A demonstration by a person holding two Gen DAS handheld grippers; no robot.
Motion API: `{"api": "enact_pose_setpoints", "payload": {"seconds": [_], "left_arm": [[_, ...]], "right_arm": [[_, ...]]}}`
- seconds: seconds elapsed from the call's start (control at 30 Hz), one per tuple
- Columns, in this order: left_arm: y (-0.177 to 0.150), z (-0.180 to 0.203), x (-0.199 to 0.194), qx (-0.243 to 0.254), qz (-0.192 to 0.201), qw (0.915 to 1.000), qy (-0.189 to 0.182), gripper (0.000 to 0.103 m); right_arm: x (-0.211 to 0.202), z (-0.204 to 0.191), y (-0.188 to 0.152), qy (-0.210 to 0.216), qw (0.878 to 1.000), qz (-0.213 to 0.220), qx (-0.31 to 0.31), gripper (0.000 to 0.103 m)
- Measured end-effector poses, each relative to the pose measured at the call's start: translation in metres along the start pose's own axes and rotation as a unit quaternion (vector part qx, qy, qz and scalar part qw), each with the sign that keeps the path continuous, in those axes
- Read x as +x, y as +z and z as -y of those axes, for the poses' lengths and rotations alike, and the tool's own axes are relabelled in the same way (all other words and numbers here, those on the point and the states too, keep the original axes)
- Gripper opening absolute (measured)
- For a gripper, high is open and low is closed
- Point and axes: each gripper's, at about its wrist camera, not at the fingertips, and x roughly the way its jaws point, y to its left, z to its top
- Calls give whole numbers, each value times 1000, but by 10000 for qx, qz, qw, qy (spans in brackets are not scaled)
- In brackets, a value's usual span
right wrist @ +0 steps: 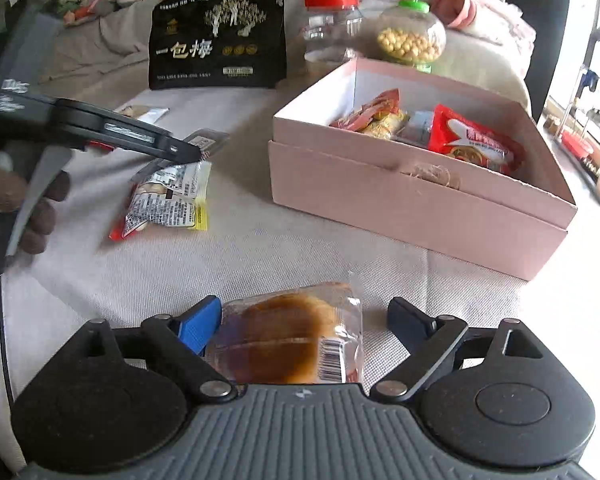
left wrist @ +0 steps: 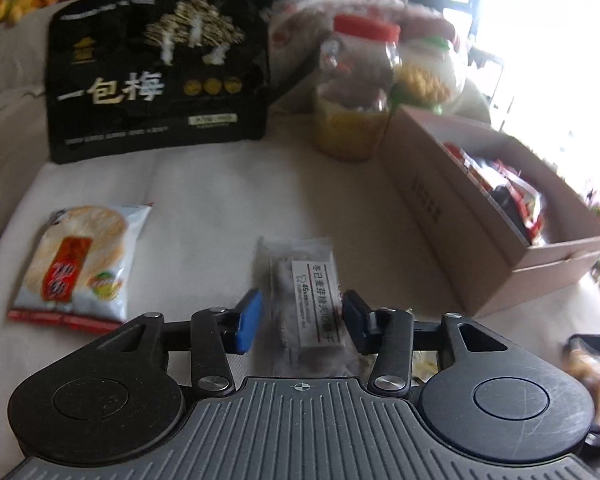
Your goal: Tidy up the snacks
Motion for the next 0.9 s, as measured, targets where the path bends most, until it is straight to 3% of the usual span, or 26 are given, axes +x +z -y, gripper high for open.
{"api": "enact_pose_setpoints", "payload": {"seconds": [0.3, 0.5, 0.7, 0.9], "left_arm": [[-2, -1, -3, 54, -54, 9999, 84, 45], [-36, -17, -44, -171, -34, 9998, 36, 44], [-79, -23, -90, -377, 61, 9991, 167, 44], [-99, -36, -110, -590, 185, 9977, 273, 43]], "right_arm": [[-8, -17, 1, -136, 9988, 296, -374, 91], [-21, -31, 4, -6, 9969, 472, -630, 91], [-11, -60, 22, 416, 9965, 471, -546, 91], [19, -83, 51, 804, 9960, 294, -245, 91]]}}
